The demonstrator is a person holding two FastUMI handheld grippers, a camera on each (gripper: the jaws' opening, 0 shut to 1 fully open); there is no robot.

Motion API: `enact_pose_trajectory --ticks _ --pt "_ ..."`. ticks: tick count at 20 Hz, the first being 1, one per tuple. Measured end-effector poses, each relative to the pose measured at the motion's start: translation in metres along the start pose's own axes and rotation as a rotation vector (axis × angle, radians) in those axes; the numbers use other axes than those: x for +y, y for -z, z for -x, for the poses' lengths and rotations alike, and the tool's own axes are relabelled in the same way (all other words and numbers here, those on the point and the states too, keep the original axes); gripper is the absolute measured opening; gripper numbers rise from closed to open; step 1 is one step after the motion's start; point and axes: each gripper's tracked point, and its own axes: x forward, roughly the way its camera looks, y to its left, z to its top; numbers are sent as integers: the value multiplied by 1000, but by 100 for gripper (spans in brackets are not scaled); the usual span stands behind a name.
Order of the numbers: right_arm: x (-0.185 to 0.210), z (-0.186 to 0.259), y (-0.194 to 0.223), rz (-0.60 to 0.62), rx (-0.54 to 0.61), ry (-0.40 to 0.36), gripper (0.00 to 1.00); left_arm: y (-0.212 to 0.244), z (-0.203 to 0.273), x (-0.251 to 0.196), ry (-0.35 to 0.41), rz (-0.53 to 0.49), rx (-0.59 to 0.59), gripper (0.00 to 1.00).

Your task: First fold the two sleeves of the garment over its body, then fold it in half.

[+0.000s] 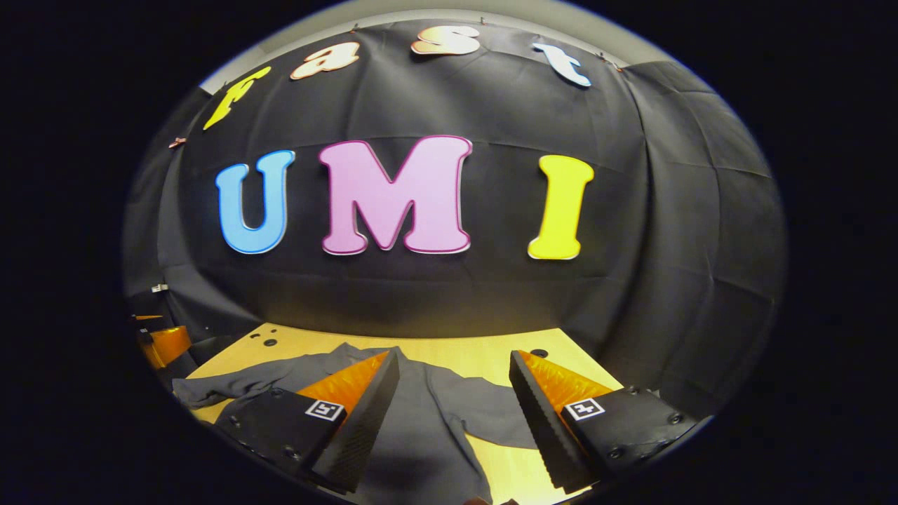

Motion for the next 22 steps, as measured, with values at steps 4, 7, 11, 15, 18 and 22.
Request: enact_pose_trajectory --ticks 4,7,11,15,18,22 --pt "-55 -10 30 -46 60 114 98 10 -10 -3 -7 22 19 99" --pt "-101 -12 58 -78 125 211 98 17 -18 -4 -18 27 43 99" --pt "-162 -9 90 -115 189 326 98 24 -23 -2 -26 18 72 99" --pt "-218 -7 107 -128 215 437 98 33 -26 1 -48 40 98 99" --pt "-254 -9 122 -155 251 504 98 39 -28 3 -60 52 120 99" --pt "-295 -14 157 -262 335 589 98 44 -30 10 -83 54 139 99"
